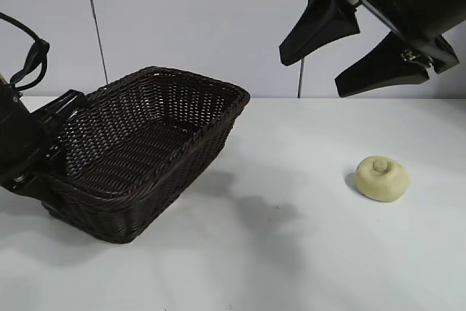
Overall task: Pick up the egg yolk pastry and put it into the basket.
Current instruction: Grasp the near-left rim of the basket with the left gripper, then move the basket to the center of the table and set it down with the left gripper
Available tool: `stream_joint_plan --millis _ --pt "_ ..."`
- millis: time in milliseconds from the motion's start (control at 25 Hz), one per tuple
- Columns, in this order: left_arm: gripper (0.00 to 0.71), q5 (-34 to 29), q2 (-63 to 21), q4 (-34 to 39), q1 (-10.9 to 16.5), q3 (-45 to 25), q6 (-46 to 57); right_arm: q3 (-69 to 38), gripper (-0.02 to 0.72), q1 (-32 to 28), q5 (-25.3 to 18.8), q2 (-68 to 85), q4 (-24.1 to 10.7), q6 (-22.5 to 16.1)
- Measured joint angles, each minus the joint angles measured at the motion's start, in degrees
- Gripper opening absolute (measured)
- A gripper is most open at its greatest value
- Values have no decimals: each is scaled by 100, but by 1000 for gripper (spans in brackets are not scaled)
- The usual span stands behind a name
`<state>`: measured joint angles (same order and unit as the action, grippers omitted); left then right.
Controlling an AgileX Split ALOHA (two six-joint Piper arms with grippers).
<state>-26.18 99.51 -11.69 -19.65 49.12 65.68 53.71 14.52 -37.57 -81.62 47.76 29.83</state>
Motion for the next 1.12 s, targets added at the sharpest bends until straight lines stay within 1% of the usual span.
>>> stream_joint_plan --millis 280,480,640,760,960,1120 --pt "100 -114 -10 -70 0 0 -40 0 567 0 -7 0 0 0" --pt "100 -268 -171 -458 68 18 -590 0 567 0 -39 0 0 0" --pt "100 -724 -191 -507 229 285 -1133 0 567 0 -39 0 0 0" --pt "100 -989 -201 -502 262 514 -1210 0 567 0 -39 0 0 0" --pt "100 -1151 -238 -496 262 900 -1251 0 567 0 -39 0 0 0" --pt "100 -1210 -276 -496 264 979 -1259 0 567 0 -39 0 0 0"
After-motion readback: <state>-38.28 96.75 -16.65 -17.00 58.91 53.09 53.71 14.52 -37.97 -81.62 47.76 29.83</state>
